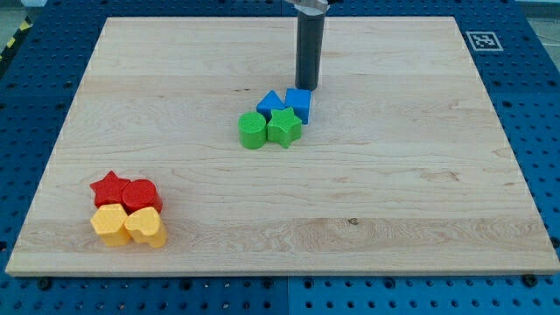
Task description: Separate the green star from blue blocks
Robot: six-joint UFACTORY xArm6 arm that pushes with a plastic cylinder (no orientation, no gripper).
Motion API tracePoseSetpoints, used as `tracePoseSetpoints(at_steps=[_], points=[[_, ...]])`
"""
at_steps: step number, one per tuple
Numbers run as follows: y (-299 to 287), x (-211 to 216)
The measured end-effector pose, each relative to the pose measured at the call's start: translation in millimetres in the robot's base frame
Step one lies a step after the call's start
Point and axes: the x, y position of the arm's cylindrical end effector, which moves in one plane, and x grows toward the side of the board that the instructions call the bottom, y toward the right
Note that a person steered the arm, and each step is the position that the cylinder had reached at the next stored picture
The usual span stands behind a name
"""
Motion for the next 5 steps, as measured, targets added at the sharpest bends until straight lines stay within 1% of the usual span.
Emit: tracePoseSetpoints(at_steps=[1, 2, 3, 4, 5], points=[[-29.1, 0.1], [-78.9, 16.5], [-99.4, 44.0], [-101.9, 67.0], [-76.9, 77.8]])
